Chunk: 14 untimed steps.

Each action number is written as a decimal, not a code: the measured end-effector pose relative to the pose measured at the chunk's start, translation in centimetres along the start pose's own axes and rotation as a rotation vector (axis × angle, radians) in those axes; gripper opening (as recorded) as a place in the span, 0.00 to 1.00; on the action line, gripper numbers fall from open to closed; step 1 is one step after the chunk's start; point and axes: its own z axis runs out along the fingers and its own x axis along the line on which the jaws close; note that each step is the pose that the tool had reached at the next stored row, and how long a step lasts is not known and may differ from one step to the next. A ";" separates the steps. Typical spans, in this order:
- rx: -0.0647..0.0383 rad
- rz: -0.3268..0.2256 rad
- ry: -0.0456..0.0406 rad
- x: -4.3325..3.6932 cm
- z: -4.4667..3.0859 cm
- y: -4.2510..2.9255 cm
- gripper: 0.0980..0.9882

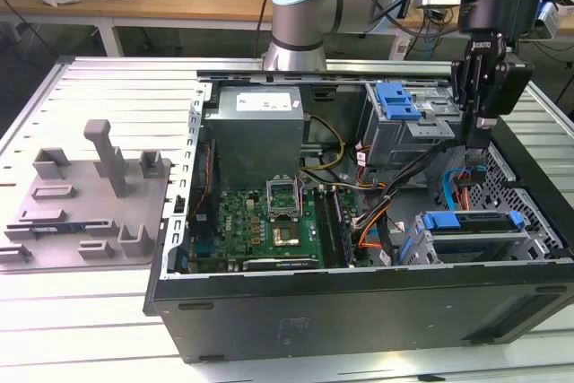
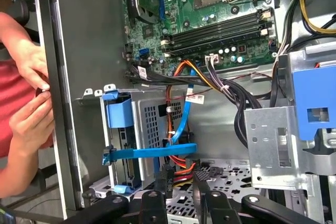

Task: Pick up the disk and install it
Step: 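Insert the first disk wire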

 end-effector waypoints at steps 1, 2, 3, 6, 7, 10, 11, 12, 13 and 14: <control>0.001 0.001 0.0038 0.02 0.05 0.00 0.27; 0.002 0.001 0.0045 0.08 0.13 -0.01 0.27; 0.002 0.002 0.0046 0.11 0.18 -0.01 0.27; 0.002 0.002 0.0054 0.15 0.19 -0.02 0.27; 0.002 0.002 0.0054 0.16 0.19 -0.02 0.27; 0.002 0.002 0.0076 0.40 0.33 -0.06 0.27; 0.002 0.003 0.0085 0.47 0.37 -0.08 0.27; 0.002 0.003 0.0094 0.53 0.40 -0.09 0.27; 0.003 0.002 0.0105 0.62 0.46 -0.11 0.27; 0.003 0.002 0.0130 0.61 0.48 -0.10 0.27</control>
